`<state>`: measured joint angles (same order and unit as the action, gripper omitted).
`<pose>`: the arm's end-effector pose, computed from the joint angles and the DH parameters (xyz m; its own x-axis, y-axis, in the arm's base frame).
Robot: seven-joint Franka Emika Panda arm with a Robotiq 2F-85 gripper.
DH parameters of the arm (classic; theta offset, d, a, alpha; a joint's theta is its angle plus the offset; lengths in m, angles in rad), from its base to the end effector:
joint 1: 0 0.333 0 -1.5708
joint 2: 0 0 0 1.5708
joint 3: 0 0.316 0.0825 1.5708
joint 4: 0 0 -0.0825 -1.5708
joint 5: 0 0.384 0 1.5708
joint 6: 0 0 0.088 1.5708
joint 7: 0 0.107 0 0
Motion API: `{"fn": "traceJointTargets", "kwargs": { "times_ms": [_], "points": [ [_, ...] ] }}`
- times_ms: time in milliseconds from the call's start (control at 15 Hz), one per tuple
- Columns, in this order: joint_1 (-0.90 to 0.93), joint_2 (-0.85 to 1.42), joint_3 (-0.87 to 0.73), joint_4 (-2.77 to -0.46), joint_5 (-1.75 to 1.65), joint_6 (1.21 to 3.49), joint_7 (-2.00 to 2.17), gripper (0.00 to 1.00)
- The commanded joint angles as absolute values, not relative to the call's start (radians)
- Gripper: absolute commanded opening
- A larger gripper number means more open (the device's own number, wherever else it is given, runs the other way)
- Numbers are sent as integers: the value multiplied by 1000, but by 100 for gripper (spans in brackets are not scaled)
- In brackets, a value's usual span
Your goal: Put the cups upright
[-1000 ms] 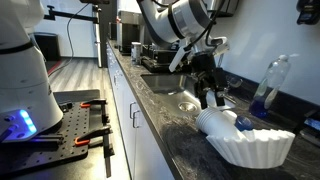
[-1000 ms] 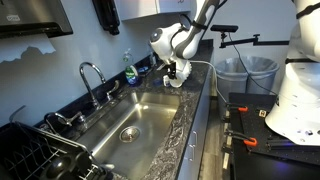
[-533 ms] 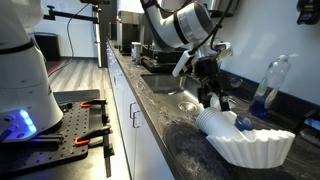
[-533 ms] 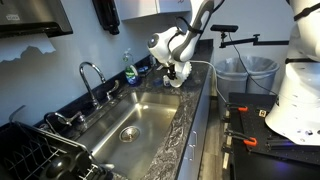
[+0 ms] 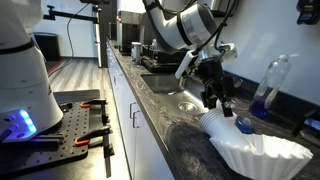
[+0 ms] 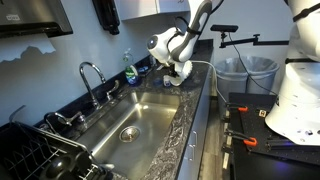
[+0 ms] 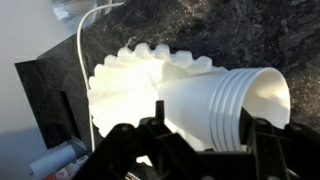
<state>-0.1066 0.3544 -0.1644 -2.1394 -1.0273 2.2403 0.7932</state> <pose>0.5279 -0.1729 0.2312 0.9659 -0.2496 0.0693 -0.2233 -0.6671 0.7107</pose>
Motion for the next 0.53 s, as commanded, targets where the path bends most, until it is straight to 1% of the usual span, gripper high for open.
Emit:
{"fn": "traceJointTargets", "kwargs": {
  "times_ms": [0, 333, 467],
  "points": [
    [-95, 349, -178, -2128, -1052, 2209, 813, 36],
    [-101, 326, -184, -2135, -1055, 2220, 811, 1],
    [-108, 312, -188, -2136, -1055, 2226, 809, 0]
  ]
}}
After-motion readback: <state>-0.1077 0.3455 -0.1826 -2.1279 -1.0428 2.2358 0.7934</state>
